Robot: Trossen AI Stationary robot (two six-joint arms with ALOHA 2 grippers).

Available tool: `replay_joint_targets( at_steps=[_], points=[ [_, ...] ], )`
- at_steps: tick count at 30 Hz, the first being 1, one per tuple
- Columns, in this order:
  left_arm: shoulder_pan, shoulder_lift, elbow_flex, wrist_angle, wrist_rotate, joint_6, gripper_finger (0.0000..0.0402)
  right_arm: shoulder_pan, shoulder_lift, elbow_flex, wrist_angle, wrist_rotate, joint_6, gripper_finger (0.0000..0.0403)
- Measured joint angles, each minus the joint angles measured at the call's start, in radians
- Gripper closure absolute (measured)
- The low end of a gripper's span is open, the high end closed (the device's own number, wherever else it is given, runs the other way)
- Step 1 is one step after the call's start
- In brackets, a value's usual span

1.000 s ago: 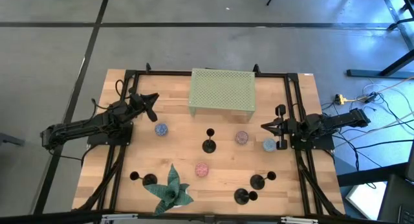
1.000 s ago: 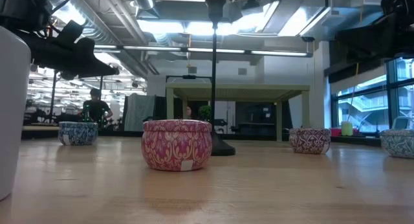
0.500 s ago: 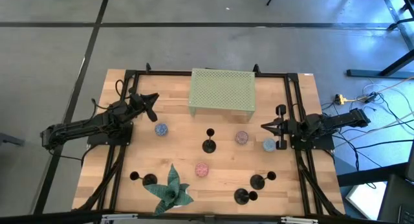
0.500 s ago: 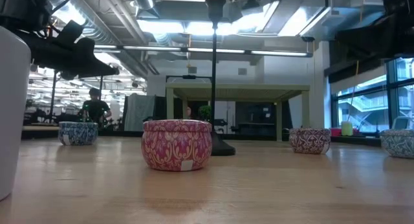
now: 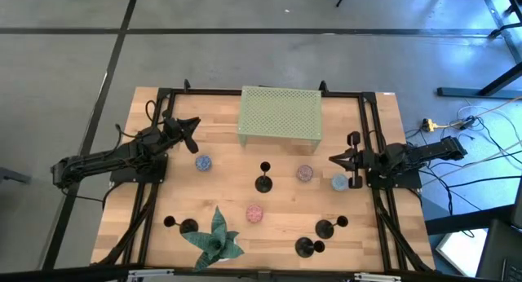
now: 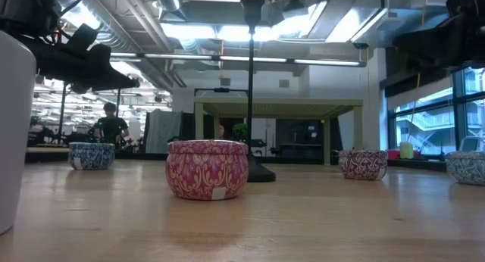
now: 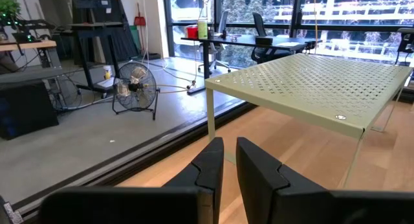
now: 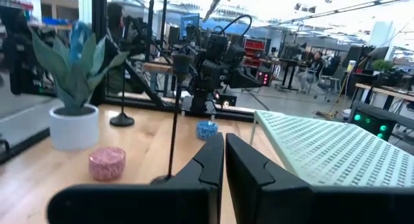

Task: Pick & Place candle stick holders
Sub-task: Put the black candle holder on the shelf

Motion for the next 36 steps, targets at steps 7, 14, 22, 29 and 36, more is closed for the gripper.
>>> replay_joint_targets(
  at_steps=[7, 14, 22, 29, 36],
  points=[
    [0.0, 0.0, 0.0, 0.0, 0.0, 0.0, 0.0364, 0.0, 0.0, 0.0, 0.03, 0.0, -0.063, 0.0382],
    [0.0, 0.0, 0.0, 0.076, -0.001, -0.059, 0.0364, 0.0, 0.0, 0.0, 0.063, -0.026, -0.002, 0.0382],
    [0.0, 0.0, 0.0, 0.103, 0.029, -0.015, 0.0364, 0.0, 0.0, 0.0, 0.077, -0.038, 0.014, 0.037],
    [0.0, 0.0, 0.0, 0.112, 0.1, -0.113, 0.0364, 0.0, 0.003, 0.0, 0.071, -0.294, 0.091, 0.0278],
    [0.0, 0.0, 0.0, 0.112, 0.106, -0.116, 0.0364, 0.0, 0.003, 0.0, 0.078, -0.702, 0.089, 0.0195]
  ],
)
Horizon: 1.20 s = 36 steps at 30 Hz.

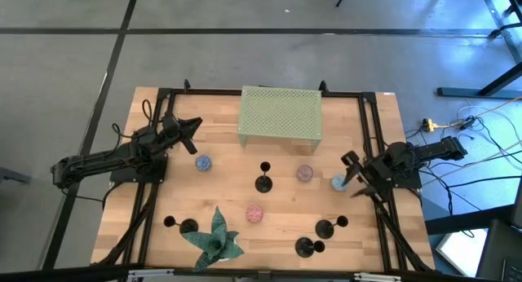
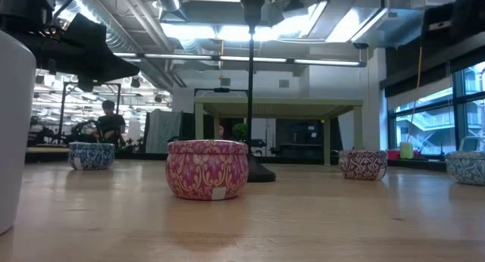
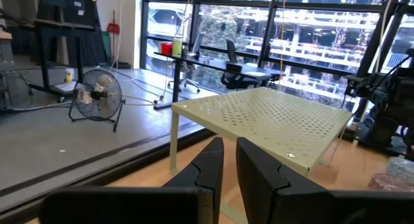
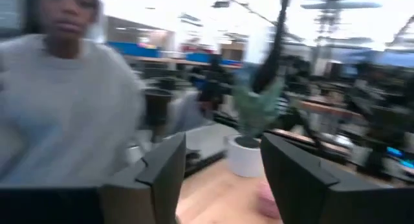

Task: Pick & Place candle stick holders
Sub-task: Put the black candle holder on the shelf

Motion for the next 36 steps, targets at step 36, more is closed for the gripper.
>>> replay_joint_targets(
  at_steps=[36],
  points=[
    [0.0, 0.0, 0.0, 0.0, 0.004, -0.071, 0.0364, 0.191, 0.549, 0.105, 0.326, 0.084, 0.057, 0.0185]
  ],
)
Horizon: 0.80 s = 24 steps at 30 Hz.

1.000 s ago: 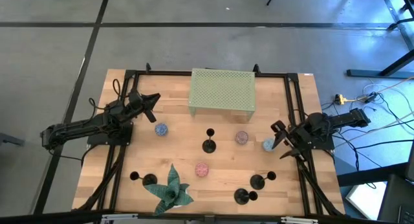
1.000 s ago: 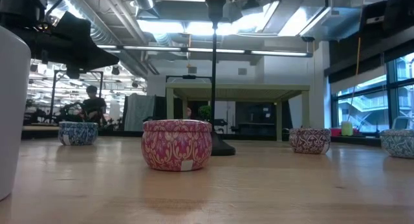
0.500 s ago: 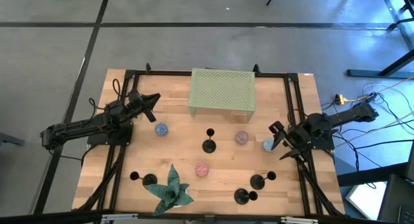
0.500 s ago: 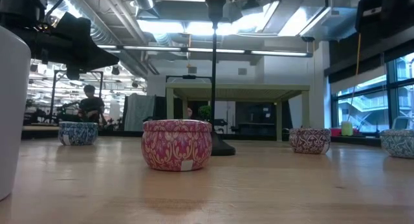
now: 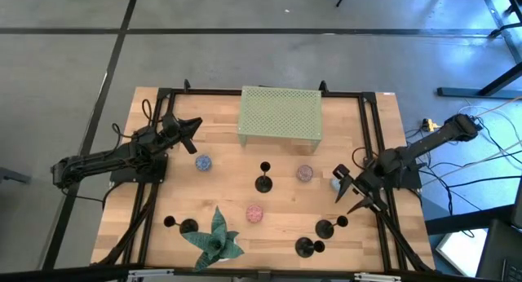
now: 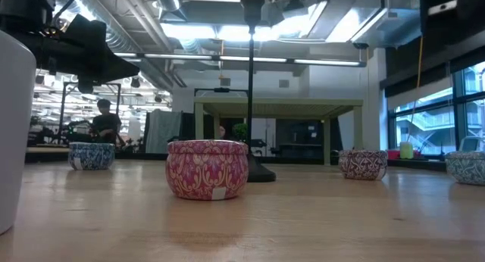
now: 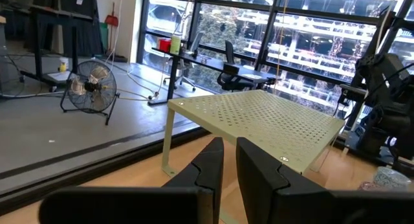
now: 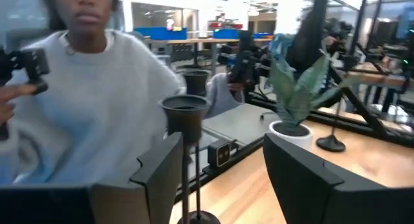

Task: Pick & Place candle stick holders
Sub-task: Put the black candle holder on the shelf

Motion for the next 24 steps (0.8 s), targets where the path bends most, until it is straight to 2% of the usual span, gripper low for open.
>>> replay_joint_targets(
  at_steps=[8, 18, 24],
  points=[
    [0.0, 0.0, 0.0, 0.0, 0.003, 0.0, 0.0364, 0.062, 0.054, 0.01, 0.013, 0.0, -0.042, 0.0185],
    [0.0, 0.0, 0.0, 0.0, 0.033, -0.001, 0.0364, 0.066, 0.185, 0.011, 0.148, 0.0, -0.09, 0.0185],
    [0.0, 0.0, 0.0, 0.0, 0.033, -0.001, 0.0364, 0.066, 0.282, 0.011, 0.262, 0.0, -0.064, 0.0185]
  ],
)
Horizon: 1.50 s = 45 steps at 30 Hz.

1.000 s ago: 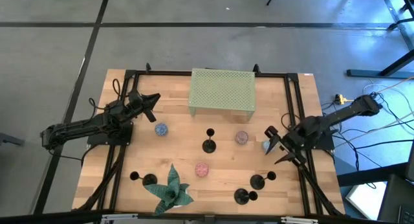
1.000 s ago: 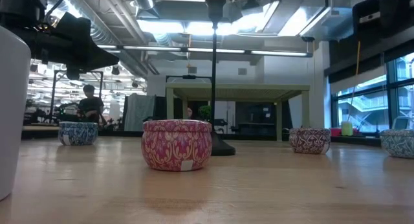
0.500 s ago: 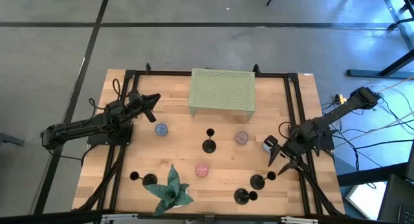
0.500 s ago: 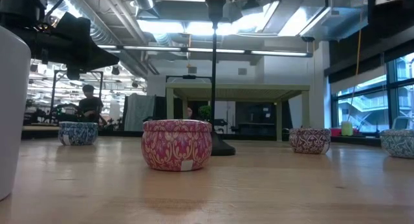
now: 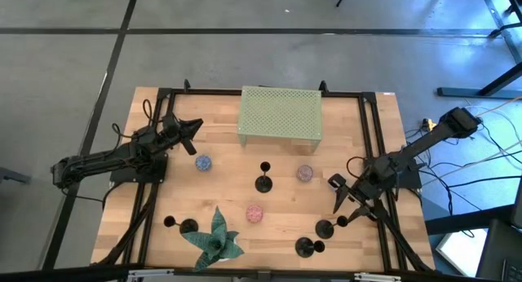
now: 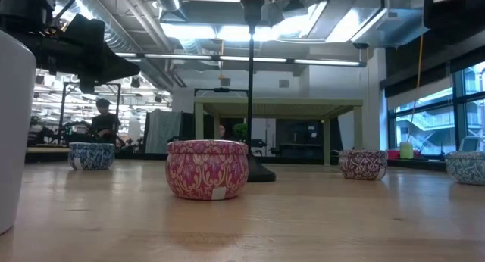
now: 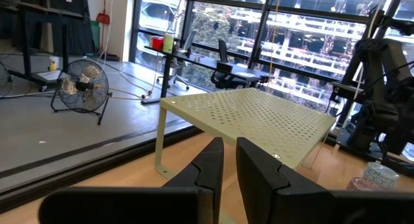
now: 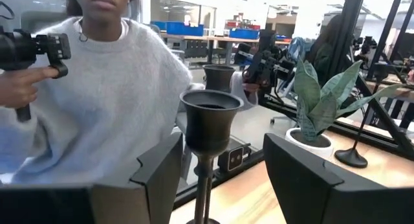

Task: Pick & Place candle stick holders
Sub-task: Put the black candle holder on the shelf

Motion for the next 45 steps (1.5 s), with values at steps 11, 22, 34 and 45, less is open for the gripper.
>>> replay_joint_targets(
  at_steps=[11, 22, 34, 45],
  points=[
    [0.0, 0.0, 0.0, 0.0, 0.0, 0.0, 0.0364, 0.0, 0.115, 0.006, 0.131, 0.0, 0.031, 0.0185],
    [0.0, 0.0, 0.0, 0.0, 0.0, 0.001, 0.0364, 0.0, 0.232, 0.121, 0.043, -0.034, 0.034, 0.0185],
    [0.0, 0.0, 0.0, -0.029, 0.0, 0.001, 0.0364, 0.0, 0.249, 0.129, 0.023, -0.036, 0.098, 0.0239],
    [0.0, 0.0, 0.0, -0.03, 0.0, 0.0, 0.0364, 0.0, 0.248, 0.129, 0.02, -0.037, 0.106, 0.0301]
  ],
)
